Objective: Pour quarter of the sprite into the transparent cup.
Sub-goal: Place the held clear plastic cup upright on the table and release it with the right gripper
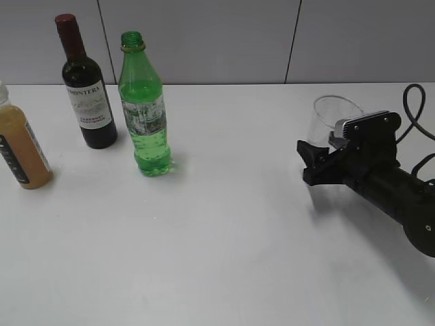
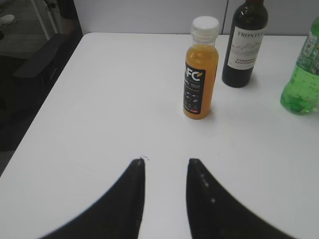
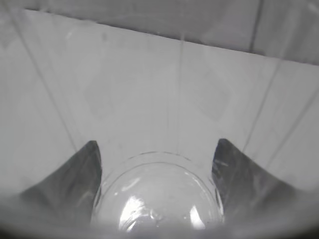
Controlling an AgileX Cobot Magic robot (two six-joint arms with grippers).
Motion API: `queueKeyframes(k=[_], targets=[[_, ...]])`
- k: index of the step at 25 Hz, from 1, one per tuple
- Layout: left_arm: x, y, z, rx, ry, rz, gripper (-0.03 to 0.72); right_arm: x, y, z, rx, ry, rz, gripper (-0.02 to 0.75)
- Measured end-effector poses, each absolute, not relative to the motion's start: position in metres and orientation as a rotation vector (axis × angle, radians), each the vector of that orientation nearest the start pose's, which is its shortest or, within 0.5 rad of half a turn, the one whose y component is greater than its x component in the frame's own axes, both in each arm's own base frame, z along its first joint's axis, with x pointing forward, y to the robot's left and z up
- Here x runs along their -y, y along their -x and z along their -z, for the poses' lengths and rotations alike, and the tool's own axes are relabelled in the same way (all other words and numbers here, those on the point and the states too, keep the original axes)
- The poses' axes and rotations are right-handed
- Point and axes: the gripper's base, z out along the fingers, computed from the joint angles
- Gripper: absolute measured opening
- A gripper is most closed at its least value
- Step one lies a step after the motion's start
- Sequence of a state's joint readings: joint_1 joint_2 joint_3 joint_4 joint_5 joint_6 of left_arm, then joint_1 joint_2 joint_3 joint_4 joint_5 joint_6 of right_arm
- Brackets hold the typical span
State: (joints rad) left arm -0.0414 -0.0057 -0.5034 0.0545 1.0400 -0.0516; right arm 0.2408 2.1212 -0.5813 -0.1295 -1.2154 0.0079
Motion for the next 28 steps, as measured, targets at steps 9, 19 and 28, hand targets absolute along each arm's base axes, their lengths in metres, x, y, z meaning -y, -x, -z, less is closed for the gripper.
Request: queueKeyframes(k=[9,19,28], targets=[[-0.004,0.005,-0.28,-2.013,0.012,-0.006,0.228,-0.12,-0.286,-0.076,-1.702,0.753,-0.564,0.525],[-0.004,0.005,-0.28,-2.013,0.012,-0.006,0.228,-0.14,-0.283,-0.084,-1.637,0.925,-0.828,0.545],[-0.004,0.005,-0.28,-2.013,0.012,-0.006,0.228,-0.183,-0.28,-0.095,-1.484,1.135,-0.919,0.545]])
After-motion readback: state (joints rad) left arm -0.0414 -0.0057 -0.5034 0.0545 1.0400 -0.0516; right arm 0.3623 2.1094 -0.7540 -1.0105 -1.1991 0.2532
